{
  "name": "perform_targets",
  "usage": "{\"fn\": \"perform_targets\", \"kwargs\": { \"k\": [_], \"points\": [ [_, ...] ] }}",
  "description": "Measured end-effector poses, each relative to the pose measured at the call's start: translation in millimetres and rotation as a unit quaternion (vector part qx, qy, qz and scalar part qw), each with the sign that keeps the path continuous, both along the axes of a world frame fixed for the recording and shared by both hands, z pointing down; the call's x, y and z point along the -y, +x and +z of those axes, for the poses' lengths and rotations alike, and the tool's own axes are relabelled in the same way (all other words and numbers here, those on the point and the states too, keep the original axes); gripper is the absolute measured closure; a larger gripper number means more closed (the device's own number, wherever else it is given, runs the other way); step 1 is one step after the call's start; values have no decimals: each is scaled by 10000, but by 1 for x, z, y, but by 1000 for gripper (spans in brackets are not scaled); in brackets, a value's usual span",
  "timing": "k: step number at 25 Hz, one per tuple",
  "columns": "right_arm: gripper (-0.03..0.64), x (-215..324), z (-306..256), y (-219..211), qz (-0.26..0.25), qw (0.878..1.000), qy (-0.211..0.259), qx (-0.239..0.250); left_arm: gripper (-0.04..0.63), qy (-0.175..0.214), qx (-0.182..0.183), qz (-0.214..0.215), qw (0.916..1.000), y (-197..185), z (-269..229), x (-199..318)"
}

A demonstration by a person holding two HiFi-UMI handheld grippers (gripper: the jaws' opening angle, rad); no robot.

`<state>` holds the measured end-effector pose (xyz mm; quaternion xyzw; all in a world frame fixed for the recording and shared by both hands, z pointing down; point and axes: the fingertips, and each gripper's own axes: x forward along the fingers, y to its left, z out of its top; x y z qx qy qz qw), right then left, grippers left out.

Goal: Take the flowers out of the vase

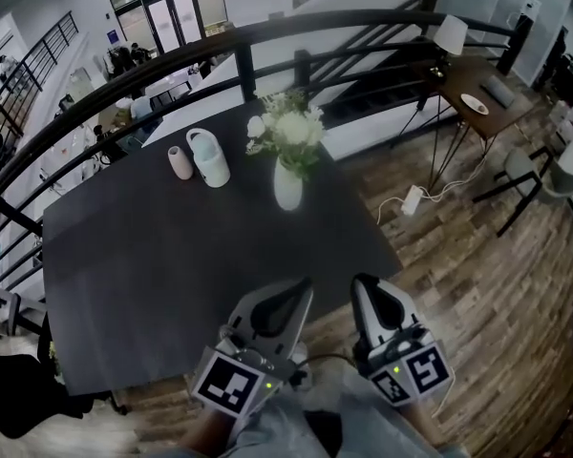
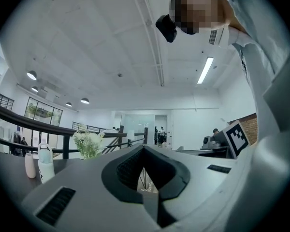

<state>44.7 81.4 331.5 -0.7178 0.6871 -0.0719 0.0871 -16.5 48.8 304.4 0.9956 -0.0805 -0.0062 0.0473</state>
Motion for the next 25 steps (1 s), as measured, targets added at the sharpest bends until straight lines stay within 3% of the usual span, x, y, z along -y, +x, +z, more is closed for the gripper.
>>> {"fn": "perform_targets", "kwargs": {
  "k": [12, 19, 25],
  "points": [
    [614, 47, 5, 10, -429, 9989, -135, -153, 595, -170, -12, -543, 9984, 0, 9, 45],
    [615, 77, 14, 32, -909, 9951, -254, -280, 595, -336, -3, -1078, 9936, 14, 15, 72],
    [614, 105, 7, 51, -1303, 9872, -289, -868, 595, -450, -21, -1482, 9879, 32, 17, 94]
  ]
}}
